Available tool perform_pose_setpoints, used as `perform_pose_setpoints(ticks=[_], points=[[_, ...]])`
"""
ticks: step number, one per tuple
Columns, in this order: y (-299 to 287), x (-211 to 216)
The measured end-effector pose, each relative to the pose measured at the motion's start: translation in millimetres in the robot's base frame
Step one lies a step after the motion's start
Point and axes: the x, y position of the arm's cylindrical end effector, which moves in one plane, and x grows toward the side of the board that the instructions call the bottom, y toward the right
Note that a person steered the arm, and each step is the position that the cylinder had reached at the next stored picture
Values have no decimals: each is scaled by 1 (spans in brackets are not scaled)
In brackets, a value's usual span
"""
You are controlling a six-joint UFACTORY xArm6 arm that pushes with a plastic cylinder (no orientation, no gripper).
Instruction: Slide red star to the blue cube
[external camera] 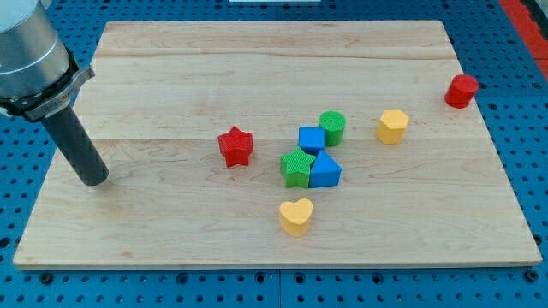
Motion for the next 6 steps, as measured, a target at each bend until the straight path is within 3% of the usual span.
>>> perform_pose_setpoints(ticks=[2,3,6], points=[[13,-13],[48,-34],[108,-37]])
